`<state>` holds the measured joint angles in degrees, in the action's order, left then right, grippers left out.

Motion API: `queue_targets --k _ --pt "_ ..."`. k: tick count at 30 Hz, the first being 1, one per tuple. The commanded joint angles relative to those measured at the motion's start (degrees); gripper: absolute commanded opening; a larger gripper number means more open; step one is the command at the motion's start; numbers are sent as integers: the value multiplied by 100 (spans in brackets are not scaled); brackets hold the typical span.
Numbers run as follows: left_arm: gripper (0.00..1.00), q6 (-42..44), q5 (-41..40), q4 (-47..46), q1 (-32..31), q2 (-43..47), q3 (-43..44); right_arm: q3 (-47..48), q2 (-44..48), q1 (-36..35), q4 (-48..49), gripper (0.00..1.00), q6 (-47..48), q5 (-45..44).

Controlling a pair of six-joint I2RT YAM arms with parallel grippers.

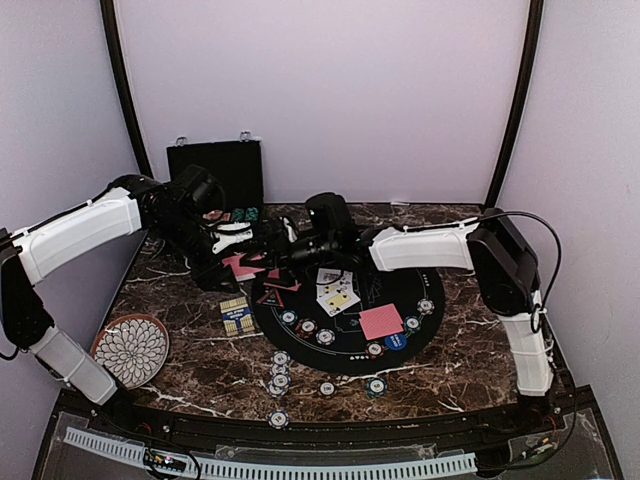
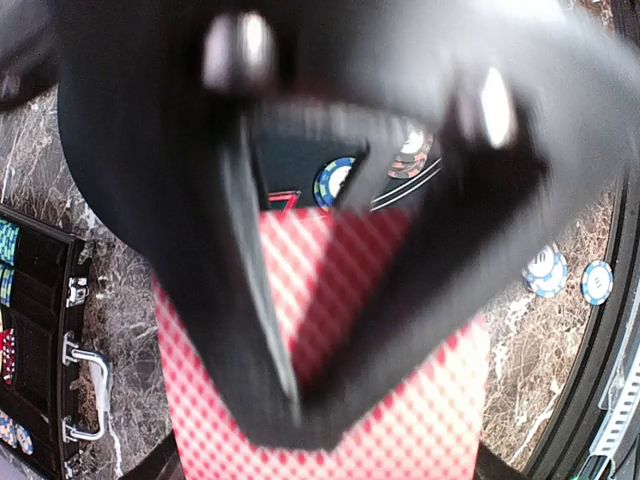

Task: Distribute texas hold em gaming equipment

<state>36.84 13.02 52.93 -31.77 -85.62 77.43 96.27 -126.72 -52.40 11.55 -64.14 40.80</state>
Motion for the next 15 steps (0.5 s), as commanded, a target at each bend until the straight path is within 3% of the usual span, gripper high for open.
queue_targets --k 1,15 --pt "0 51 85 -10 18 213 193 -406 246 177 -224 57 171 -190" --pt "0 61 -25 -18 13 177 152 -648 744 194 430 33 -139 57"
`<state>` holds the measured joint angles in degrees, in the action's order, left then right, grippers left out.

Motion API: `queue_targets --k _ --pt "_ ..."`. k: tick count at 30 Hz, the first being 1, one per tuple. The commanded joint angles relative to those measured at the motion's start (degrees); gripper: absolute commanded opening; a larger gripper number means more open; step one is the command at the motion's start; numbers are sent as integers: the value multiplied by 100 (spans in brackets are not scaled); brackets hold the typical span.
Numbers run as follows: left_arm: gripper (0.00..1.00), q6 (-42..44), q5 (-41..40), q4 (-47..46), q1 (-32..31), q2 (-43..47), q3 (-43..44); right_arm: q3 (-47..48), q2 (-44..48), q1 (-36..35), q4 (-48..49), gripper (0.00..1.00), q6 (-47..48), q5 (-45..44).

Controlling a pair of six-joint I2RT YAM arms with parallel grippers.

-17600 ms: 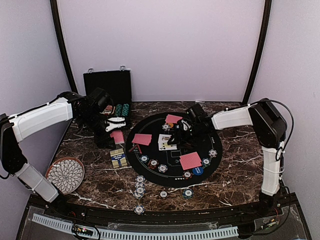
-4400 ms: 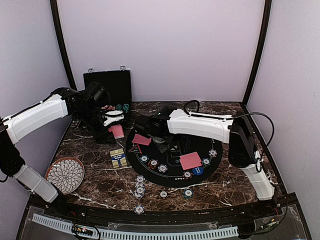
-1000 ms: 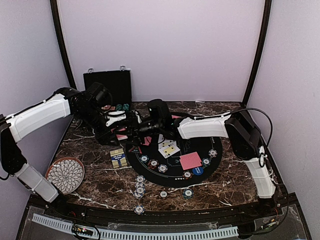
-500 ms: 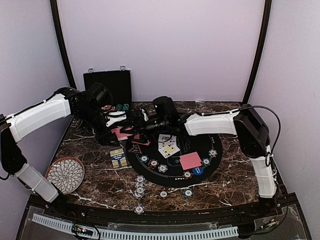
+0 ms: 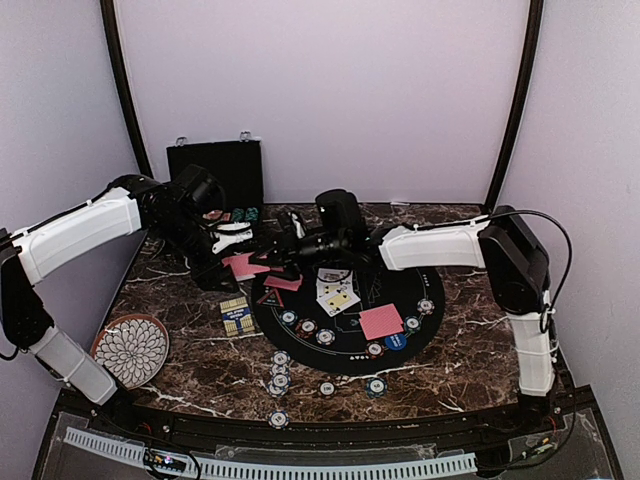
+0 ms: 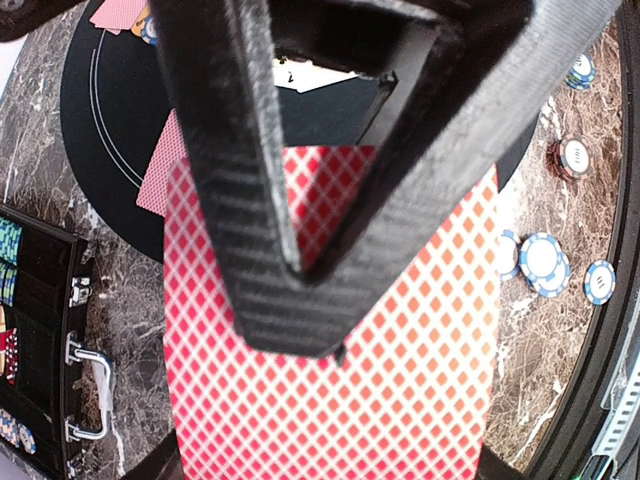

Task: Distribute texas hold em gaming equipment

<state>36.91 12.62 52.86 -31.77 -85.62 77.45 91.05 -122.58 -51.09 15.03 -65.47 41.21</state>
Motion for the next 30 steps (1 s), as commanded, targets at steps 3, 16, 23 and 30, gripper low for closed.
queue_targets --k 3,16,23,30 --pt "0 54 6 -19 13 184 127 -194 385 81 75 26 11 27" --pt "0 76 -85 -65 15 234 13 -333 604 111 236 0 -131 101" --pt "0 113 -159 -74 13 267 -60 -851 931 373 367 0 -168 138" --pt "0 123 -178 -61 17 274 -72 -1566 1384 830 490 0 -150 297"
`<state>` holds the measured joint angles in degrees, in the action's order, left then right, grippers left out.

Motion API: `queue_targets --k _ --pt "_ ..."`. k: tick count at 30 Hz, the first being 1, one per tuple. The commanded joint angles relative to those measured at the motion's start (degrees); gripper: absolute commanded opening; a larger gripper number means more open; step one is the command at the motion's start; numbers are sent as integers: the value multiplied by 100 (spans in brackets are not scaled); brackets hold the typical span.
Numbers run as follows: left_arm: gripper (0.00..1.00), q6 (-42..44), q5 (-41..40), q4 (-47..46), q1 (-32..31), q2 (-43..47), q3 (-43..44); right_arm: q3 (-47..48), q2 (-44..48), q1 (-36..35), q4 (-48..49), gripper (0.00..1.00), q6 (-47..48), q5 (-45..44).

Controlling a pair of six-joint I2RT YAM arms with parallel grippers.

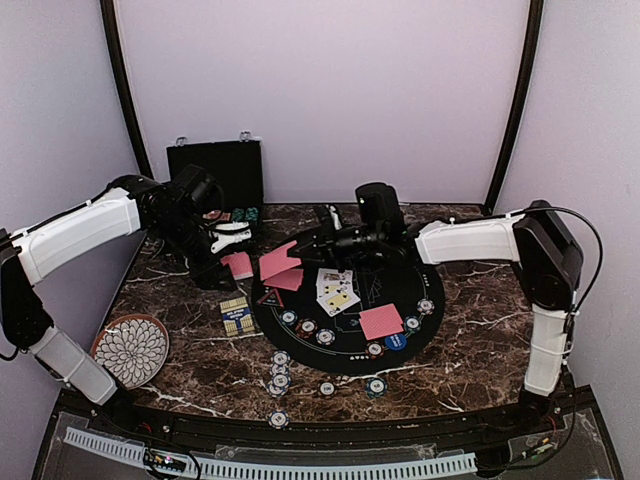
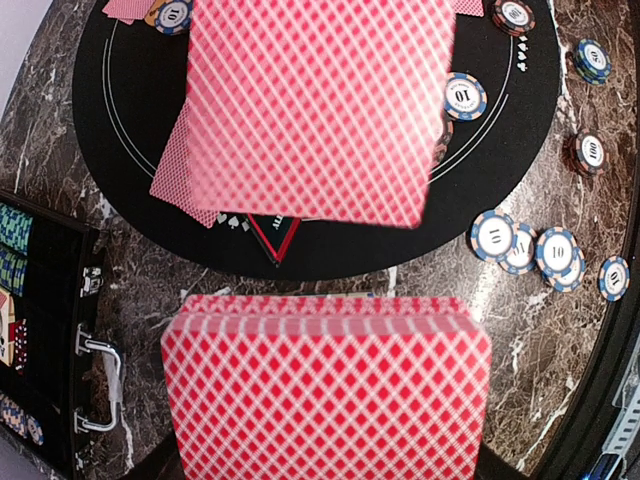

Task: Distribute texas hold em gaming equipment

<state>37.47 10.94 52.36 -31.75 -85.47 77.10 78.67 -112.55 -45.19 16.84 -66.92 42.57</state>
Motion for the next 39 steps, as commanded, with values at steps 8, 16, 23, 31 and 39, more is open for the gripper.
queue_targets --k 8,16,23,31,39 --pt "0 84 -29 23 11 242 -18 -1054 834 1017 -86 0 541 270" --pt "0 63 -28 61 11 212 43 -1411 897 2048 -1234 0 1677 41" --pt "0 63 -37 98 12 214 89 -1400 462 2532 -1655 0 2295 -183" --pt "0 84 -56 125 11 255 56 -1091 -111 2688 -1774 0 2535 -405" --pt "0 111 -65 110 11 310 -18 -847 -407 2805 -1918 0 2706 -460"
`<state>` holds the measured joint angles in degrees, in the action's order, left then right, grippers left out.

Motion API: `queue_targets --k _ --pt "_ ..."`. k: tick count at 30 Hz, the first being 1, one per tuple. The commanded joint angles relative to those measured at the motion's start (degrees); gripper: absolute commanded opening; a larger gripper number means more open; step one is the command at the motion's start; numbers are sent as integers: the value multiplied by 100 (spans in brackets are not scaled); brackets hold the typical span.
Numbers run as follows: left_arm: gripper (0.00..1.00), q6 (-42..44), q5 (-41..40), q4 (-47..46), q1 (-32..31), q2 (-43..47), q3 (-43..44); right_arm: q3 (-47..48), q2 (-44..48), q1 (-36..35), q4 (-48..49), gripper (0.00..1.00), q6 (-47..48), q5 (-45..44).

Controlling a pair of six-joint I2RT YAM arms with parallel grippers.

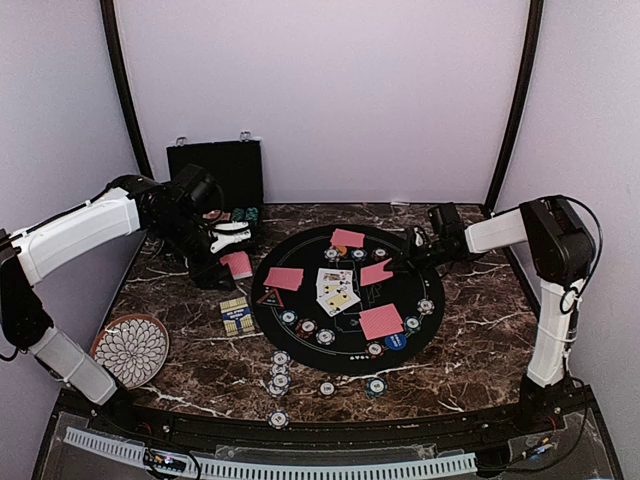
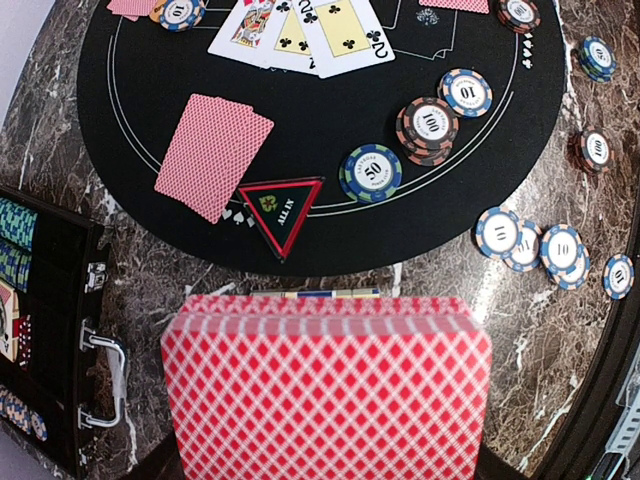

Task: Distribute texas hold em gaming equipment

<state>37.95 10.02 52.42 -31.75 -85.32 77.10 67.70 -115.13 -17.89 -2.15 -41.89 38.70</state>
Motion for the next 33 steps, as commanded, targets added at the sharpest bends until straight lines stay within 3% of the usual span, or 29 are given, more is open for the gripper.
queue_targets --k 1,3,7,9,16,21,26,33 --pt "0 63 27 102 11 296 -19 293 -184 82 -78 0 238 -80" --pt "0 63 42 107 11 296 -15 366 -253 84 -216 0 319 -124" --pt "0 63 56 114 13 296 -11 451 -270 84 -548 33 507 -333" --pt "0 63 62 117 11 296 -3 484 -200 75 -790 42 635 -534" --pt "0 63 93 113 11 296 11 421 472 32 -1252 49 875 -1283" --pt "0 46 122 98 11 268 24 384 1043 -361 -1252 61 764 -1611" --pt "0 29 167 93 11 216 20 179 1377 -1080 -206 72 -15 -1065" --pt "0 -27 254 -2 11 173 67 193 1131 -2060 1319 81 -1133 -522"
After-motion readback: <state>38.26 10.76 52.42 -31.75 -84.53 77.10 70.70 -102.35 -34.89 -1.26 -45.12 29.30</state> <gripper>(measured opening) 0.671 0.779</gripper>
